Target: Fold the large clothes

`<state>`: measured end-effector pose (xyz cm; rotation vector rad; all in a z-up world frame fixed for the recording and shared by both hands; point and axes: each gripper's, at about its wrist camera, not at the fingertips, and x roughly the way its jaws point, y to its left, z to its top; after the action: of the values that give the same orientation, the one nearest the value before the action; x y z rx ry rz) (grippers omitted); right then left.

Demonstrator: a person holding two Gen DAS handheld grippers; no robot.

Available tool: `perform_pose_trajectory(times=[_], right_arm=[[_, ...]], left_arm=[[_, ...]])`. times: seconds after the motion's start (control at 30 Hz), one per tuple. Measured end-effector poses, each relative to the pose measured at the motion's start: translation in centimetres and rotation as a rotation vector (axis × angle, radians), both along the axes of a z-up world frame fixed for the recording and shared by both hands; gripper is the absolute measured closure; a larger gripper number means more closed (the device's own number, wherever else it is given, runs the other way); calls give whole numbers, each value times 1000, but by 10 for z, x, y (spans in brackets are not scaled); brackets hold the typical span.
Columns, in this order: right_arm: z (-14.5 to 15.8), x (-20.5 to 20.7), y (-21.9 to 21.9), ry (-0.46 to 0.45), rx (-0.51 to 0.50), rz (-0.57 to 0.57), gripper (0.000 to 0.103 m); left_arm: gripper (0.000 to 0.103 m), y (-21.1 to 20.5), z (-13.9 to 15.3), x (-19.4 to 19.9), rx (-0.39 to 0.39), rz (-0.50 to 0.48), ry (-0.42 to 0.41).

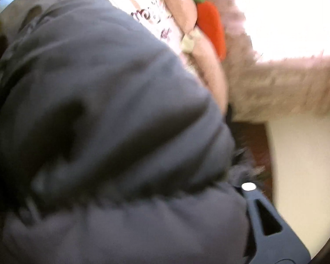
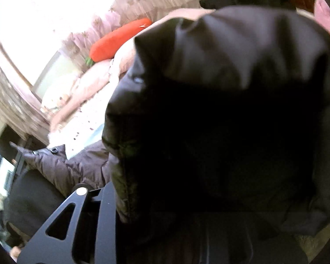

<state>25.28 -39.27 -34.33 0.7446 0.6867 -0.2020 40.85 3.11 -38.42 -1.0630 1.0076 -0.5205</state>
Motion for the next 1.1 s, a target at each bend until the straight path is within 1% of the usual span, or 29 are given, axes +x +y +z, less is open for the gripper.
perform_pose_trajectory(times=[0.03, 0.07, 0.1, 0.13, 0.2, 0.23, 0.27, 0.3, 0.33, 0.37, 0.4, 0.43, 0.47, 0.5, 0.53, 0.57, 0.6, 0.63, 0.67, 0.7, 0.73, 0.8, 0.83, 0.9, 0.97, 1.0, 1.03, 1.07, 1.1], right_arm=[[4, -5, -2, -13, 47, -12, 67], [8, -9, -3, -29, 94, -14, 50], [14, -11, -2, -46, 129, -1, 4], [25, -12, 2, -52, 131, 8, 2], [49, -14, 10, -45, 93, 7, 1], [59, -16, 13, -47, 84, 9, 1], [77, -21, 16, -71, 59, -1, 1], [98, -33, 20, -130, 7, -42, 1], [113, -44, 26, -180, -43, -81, 1], [136, -69, 36, -240, -158, -171, 1], [153, -89, 45, -270, -286, -289, 1], [164, -110, 55, -303, -397, -410, 1], [168, -120, 61, -324, -438, -461, 1], [170, -128, 65, -342, -456, -472, 1], [168, -130, 69, -344, -459, -443, 1], [162, -124, 75, -312, -468, -374, 1], [156, -116, 79, -271, -488, -321, 1], [148, -103, 89, -223, -522, -282, 1], [134, -97, 96, -169, -562, -252, 1], [120, -88, 98, -132, -579, -227, 1], [110, -85, 101, -103, -582, -204, 1], [94, -56, 105, -50, -619, -204, 1], [88, -43, 108, -44, -656, -228, 1], [79, -28, 107, -28, -676, -227, 1], [76, -6, 101, 28, -711, -207, 1], [77, 9, 95, 56, -736, -190, 1], [77, 19, 90, 69, -750, -180, 1], [80, 34, 82, 97, -759, -140, 1], [78, 48, 73, 118, -762, -104, 1]], left_arm=[[3, 2, 8, 0, -45, 1, -28], [2, 4, 19, -2, -52, 13, -58], [2, 5, 35, -3, -28, 31, -75], [2, 5, 43, -3, -25, 26, -77], [2, 3, 62, -5, -20, 2, -71], [2, 0, 70, -12, -14, 13, -85], [2, 3, 84, -20, -2, 45, -125], [2, 5, 96, -20, 7, 85, -173], [2, 16, 118, -40, 60, 194, -265], [2, 30, 140, -66, 115, 358, -374], [2, 42, 157, -86, 102, 471, -468], [2, 47, 166, -99, 89, 493, -502], [2, 50, 175, -100, 102, 484, -511], [2, 48, 187, -100, 151, 447, -528], [2, 44, 190, -106, 198, 423, -549], [2, 38, 193, -114, 278, 395, -565], [2, 34, 191, -120, 353, 366, -559], [2, 6, 188, -124, 467, 290, -530], [2, -5, 180, -126, 523, 235, -516], [2, -21, 171, -125, 568, 195, -511], [2, -37, 163, -121, 609, 196, -517], [2, -50, 151, -127, 632, 253, -534], [2, -45, 144, -127, 646, 247, -526], [2, -61, 129, -106, 757, 179, -491], [2, -84, 119, -84, 842, 104, -486], [2, -98, 117, -67, 866, 50, -490], [2, -105, 109, -45, 837, 16, -487], [2, -108, 107, -26, 794, -10, -478], [2, -113, 106, 3, 761, -40, -454]])
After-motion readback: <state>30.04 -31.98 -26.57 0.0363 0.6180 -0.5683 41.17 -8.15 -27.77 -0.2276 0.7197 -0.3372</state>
